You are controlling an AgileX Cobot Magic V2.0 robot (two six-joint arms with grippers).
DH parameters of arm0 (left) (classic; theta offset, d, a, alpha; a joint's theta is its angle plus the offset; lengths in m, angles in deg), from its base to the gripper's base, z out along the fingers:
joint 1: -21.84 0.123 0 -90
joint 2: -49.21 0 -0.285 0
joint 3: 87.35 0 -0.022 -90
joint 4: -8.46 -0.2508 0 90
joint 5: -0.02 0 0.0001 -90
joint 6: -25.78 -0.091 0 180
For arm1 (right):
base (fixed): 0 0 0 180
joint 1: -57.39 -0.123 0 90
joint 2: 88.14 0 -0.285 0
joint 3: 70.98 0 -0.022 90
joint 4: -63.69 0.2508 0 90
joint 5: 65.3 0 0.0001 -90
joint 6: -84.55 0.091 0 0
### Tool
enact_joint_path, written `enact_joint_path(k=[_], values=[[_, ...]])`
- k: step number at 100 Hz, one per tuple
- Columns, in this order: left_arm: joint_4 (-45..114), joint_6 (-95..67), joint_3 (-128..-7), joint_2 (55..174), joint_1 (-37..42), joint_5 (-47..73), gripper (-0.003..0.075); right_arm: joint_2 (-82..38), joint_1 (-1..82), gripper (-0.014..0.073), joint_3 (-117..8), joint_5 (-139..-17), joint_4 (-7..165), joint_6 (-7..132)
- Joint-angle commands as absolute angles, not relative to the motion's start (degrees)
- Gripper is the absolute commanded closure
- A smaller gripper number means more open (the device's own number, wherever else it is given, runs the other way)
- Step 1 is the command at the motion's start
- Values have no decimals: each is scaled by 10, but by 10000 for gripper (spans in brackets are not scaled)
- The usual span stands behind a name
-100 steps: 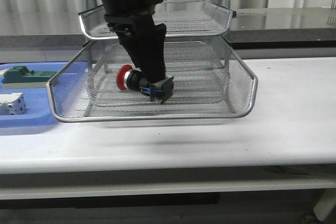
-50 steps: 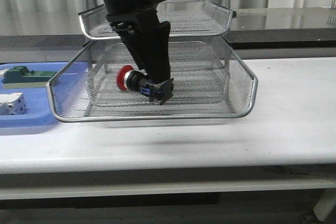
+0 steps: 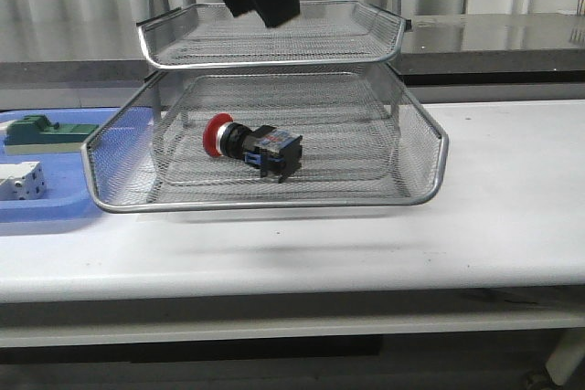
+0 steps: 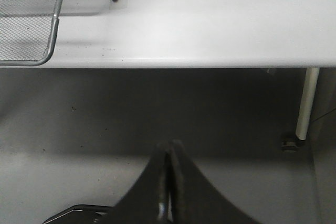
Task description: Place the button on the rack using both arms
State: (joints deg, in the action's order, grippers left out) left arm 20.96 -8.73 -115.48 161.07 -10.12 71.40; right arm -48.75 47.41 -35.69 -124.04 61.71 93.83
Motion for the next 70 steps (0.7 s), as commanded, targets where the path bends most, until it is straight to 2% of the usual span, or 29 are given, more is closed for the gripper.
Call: enact_joint_path(k=[1, 36, 70], values=[[217, -61, -1172, 1555, -79, 730, 195, -486, 475, 660, -377, -1212, 609, 937], [228, -29, -1115, 1452, 43, 719, 202, -486, 475, 660, -377, -1212, 609, 937], [267, -29, -881, 1284, 115, 521, 228, -486, 475, 660, -377, -1212, 609, 937]])
